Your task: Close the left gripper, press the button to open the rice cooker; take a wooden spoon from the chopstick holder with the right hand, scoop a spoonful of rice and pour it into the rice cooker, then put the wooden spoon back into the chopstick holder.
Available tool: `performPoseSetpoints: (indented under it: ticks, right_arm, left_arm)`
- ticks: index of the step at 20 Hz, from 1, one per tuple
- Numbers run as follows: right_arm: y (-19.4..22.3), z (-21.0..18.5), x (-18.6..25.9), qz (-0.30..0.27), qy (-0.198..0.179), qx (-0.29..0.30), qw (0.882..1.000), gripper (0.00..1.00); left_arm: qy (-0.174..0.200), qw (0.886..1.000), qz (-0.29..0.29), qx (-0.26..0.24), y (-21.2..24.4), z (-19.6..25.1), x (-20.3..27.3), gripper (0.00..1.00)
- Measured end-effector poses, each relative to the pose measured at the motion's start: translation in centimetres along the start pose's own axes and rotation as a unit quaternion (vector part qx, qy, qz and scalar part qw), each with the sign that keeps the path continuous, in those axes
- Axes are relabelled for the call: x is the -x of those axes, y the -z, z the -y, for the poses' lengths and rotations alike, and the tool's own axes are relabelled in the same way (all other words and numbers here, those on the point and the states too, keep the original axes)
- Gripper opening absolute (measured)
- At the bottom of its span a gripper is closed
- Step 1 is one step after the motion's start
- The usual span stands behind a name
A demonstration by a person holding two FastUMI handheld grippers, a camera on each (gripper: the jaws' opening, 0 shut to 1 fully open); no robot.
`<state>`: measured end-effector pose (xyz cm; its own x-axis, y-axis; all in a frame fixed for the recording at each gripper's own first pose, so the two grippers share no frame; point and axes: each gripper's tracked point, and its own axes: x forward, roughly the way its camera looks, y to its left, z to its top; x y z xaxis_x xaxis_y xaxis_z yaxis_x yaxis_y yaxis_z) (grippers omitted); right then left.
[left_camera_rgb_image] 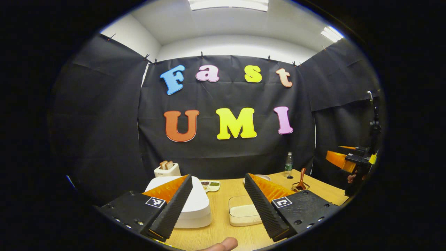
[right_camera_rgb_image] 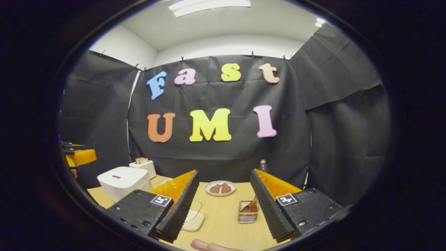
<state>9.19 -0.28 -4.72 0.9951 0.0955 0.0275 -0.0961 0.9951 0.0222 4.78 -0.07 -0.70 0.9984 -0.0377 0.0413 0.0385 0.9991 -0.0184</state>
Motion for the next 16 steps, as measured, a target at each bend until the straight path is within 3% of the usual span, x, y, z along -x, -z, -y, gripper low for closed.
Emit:
performPoseSetpoints:
  ticks: [6,12,16]
  right_arm:
    - [0.5,-0.1,-0.2,0.008,-0.013,-0.009,1.0,0.94]
    - [0.9,1.0,-0.1,-0.002,0.009,-0.004,1.0,0.94]
    - [0.6,1.2,0.3,0.003,0.009,-0.002,1.0,0.94]
  left_arm:
    - [0.008,1.0,0.009,0.023,1.3,0.3,-0.2,0.94]
    - [0.004,1.0,0.022,-0.004,0.6,0.2,-0.2,0.94]
    - [0.021,0.999,0.027,-0.012,0.4,1.5,-0.4,0.94]
